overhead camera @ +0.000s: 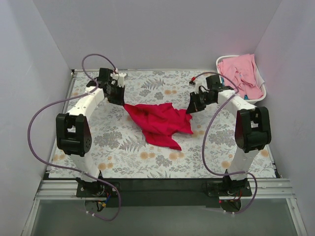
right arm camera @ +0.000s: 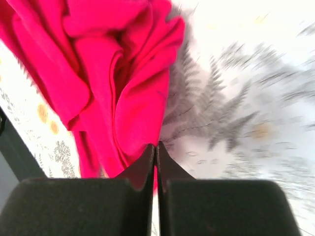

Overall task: Fold and stack the t-shirts
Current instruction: Flatten the tshirt out

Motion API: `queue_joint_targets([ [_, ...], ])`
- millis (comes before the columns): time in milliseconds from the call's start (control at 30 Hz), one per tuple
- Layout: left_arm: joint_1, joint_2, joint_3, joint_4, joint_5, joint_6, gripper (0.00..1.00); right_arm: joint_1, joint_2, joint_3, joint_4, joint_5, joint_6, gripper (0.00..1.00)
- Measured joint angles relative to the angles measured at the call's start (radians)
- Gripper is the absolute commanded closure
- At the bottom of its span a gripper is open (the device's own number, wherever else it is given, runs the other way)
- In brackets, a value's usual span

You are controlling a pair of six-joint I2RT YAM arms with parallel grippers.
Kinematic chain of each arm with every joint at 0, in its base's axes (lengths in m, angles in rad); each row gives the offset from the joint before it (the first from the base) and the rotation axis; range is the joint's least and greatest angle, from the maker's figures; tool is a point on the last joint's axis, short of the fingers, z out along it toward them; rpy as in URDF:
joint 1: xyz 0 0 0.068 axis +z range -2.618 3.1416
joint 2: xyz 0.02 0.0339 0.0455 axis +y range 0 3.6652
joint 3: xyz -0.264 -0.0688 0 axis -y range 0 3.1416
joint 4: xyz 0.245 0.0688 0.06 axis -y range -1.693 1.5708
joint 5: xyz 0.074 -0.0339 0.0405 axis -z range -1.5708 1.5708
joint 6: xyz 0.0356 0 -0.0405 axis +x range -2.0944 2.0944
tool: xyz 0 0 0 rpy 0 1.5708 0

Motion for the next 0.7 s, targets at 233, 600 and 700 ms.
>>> queue_joint_targets([
  [233, 0.068, 0.086, 0.401, -0.014, 0.006, -0.024, 1.00, -0.102, -0.006, 0.306, -0.086, 0.003, -0.067, 0.99],
  [600, 0.142, -0.154, 0.454, 0.106, 0.034, -0.026, 1.00, -0.311, -0.278, 0.446, -0.143, -0.003, -0.182, 0.99],
  [700, 0.193, -0.333, 0.278, 0.111, 0.043, 0.011, 1.00, -0.311, -0.406, 0.344, -0.149, 0.014, -0.263, 0.99],
])
